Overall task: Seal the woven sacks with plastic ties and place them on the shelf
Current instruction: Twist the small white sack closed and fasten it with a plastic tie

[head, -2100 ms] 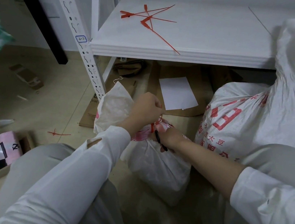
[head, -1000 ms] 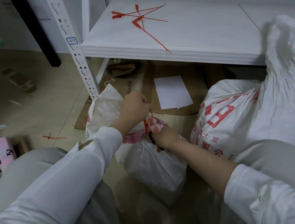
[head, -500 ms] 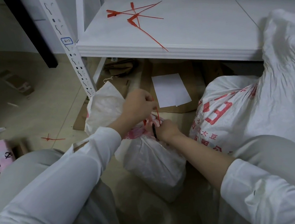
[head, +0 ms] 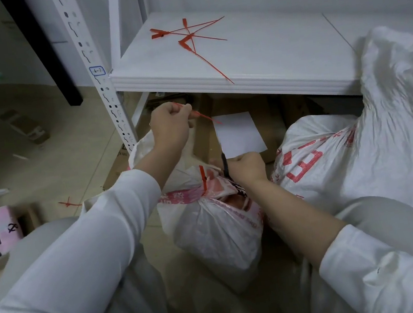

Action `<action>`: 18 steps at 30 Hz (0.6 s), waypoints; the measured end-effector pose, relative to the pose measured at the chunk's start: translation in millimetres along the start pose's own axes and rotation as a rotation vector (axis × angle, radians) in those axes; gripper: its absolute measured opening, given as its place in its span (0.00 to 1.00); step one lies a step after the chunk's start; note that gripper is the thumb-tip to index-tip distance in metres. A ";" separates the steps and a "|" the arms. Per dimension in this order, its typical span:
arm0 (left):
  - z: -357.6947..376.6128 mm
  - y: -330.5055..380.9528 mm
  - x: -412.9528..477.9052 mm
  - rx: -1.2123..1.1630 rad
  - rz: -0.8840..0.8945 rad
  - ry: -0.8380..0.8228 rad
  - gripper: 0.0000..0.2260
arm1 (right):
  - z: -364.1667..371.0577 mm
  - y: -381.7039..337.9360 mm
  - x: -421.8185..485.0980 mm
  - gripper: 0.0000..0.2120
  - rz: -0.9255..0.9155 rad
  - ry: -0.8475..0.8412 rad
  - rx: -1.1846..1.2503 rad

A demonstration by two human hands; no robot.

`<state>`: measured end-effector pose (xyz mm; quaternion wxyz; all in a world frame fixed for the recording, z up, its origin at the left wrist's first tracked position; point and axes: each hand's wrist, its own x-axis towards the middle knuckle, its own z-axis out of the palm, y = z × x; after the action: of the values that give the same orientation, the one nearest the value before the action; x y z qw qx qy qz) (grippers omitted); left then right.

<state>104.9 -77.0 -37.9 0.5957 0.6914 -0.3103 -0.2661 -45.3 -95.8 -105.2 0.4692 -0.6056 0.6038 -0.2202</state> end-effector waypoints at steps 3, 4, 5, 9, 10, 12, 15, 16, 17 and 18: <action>-1.1 12.9 5.4 -0.055 0.005 0.007 0.11 | -4.2 -14.7 6.4 0.20 -0.039 0.089 0.074; -1.5 16.7 6.7 -0.070 0.007 0.004 0.11 | -7.4 -19.9 8.7 0.18 -0.053 0.116 0.079; -1.8 20.2 8.0 -0.084 0.010 0.003 0.10 | -10.8 -24.8 11.3 0.16 -0.063 0.134 0.079; -3.8 33.0 10.6 -0.114 0.000 0.021 0.08 | -21.6 -41.3 17.0 0.16 -0.118 0.192 0.075; -4.4 36.6 10.8 -0.123 -0.003 0.025 0.07 | -22.1 -44.2 18.0 0.16 -0.125 0.196 0.069; -5.2 44.8 10.6 -0.134 -0.017 0.046 0.06 | -21.4 -49.5 20.2 0.16 -0.123 0.165 0.048; -4.1 55.7 14.0 -0.135 -0.035 0.071 0.06 | -18.7 -58.4 26.4 0.14 -0.123 0.110 0.029; -3.8 59.2 15.3 -0.130 -0.042 0.074 0.05 | -18.2 -62.7 29.4 0.13 -0.124 0.119 0.030; -3.0 62.2 18.3 -0.132 -0.048 0.077 0.05 | -18.5 -67.9 32.9 0.13 -0.125 0.137 0.044; -2.5 64.7 22.5 -0.133 -0.053 0.078 0.05 | -19.7 -73.8 37.0 0.13 -0.123 0.155 0.066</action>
<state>114.4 -98.5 26.5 0.6448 0.6681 -0.2501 -0.2745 -16.5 -149.0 -45.6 0.4264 -0.6069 0.5923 -0.3148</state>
